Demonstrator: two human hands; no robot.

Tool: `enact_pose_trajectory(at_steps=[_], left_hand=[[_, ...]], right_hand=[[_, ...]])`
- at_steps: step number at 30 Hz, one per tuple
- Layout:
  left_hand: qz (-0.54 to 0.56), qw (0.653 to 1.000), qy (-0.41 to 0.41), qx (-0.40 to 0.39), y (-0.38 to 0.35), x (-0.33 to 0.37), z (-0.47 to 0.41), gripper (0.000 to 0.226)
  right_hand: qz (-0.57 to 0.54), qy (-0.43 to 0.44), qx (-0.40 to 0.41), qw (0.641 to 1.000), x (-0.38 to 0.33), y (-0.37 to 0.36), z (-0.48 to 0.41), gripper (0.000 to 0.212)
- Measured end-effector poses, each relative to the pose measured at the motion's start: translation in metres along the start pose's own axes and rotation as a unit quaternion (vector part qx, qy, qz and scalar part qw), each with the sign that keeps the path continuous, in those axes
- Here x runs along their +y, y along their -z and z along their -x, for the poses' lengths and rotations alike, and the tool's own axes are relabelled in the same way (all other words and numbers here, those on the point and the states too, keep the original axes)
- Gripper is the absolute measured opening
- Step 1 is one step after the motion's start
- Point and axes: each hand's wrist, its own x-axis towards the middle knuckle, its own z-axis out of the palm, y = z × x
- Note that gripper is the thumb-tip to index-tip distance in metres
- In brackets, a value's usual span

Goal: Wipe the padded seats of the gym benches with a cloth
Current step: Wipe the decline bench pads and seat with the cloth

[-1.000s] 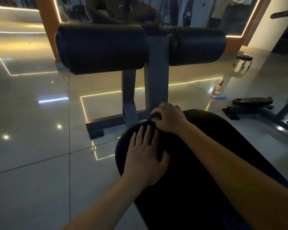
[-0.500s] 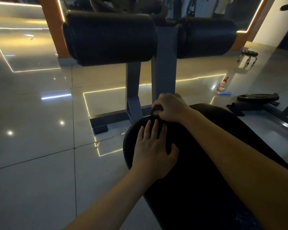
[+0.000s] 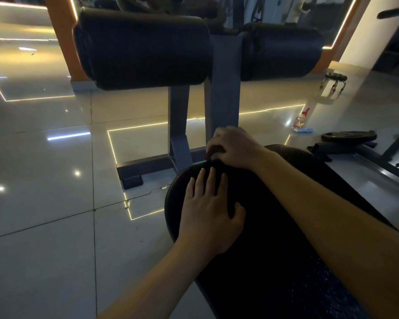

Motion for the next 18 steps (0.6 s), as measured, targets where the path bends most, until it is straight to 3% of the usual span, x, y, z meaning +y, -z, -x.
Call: enact_pose_trajectory(at_steps=[6, 10, 13, 18], left_hand=[[0.014, 1.000, -0.006, -0.009, 0.002, -0.001, 0.001, 0.080], [0.014, 1.000, -0.012, -0.011, 0.003, -0.002, 0.003, 0.093], [0.005, 1.000, -0.007, -0.001, 0.001, -0.001, 0.003, 0.092], [-0.005, 1.000, 0.005, 0.017, -0.004, 0.002, -0.001, 0.074]], right_hand=[[0.047, 0.016, -0.030, 0.998, 0.021, 0.010, 0.009, 0.031], [0.087, -0.069, -0.060, 0.992, 0.056, 0.018, 0.027, 0.035], [0.028, -0.113, -0.034, 0.993, 0.056, 0.012, 0.031, 0.033], [-0.062, -0.024, 0.012, 0.998, -0.001, -0.010, 0.007, 0.024]])
